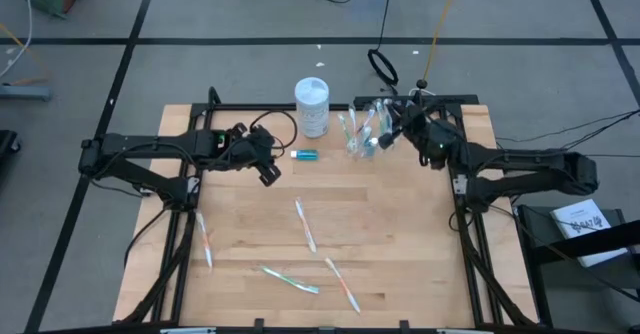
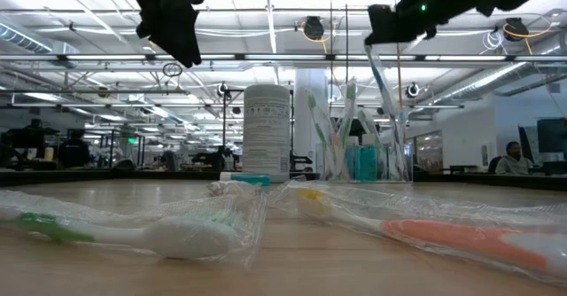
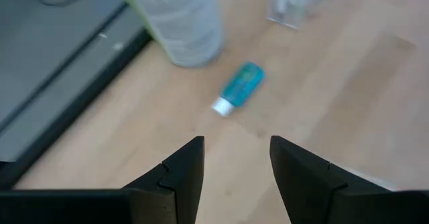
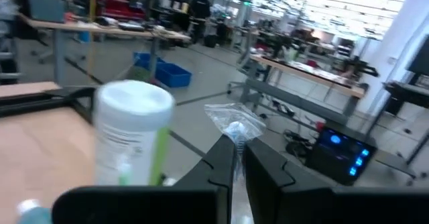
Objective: Pick & Place toothbrushing station
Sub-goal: Put the blue toothbrush into the transparent organizer
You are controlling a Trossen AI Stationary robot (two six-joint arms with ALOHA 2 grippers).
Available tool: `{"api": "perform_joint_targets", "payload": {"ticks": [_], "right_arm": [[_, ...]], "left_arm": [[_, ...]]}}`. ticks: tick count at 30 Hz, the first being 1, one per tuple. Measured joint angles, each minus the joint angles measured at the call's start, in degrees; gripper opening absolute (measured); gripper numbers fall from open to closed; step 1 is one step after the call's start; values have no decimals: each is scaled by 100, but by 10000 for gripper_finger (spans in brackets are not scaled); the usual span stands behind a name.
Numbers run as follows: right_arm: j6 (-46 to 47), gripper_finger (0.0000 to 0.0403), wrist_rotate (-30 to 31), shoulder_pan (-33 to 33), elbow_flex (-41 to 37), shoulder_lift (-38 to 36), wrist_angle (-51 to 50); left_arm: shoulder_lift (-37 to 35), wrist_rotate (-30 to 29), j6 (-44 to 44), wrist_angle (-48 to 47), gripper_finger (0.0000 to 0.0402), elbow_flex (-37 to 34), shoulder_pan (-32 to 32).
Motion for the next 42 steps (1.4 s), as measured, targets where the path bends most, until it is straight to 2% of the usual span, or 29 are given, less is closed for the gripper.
{"api": "perform_joint_targets", "payload": {"ticks": [6,9,19,24,36,38,42], "right_arm": [[275,15,-799,-828,-855,2,1043],[302,15,-943,-1114,-1364,2,1720],[532,15,-1397,-1337,-2429,-2,2661],[643,15,-1390,-1337,-2649,-2,2949],[750,30,-1357,-1335,-2790,-4,2801],[750,38,-1357,-1335,-2790,-4,2795],[753,61,-1358,-1335,-2790,-2,2718]], "left_arm": [[0,146,-26,0,177,0,-207],[0,149,-33,4,177,-1,-292],[0,42,-45,28,177,-1,-344],[0,-30,-136,26,177,-2,-343],[0,-30,-202,24,177,-2,-343],[0,54,-242,7,177,-2,-343],[0,582,-730,-73,177,-2,-353]]}}
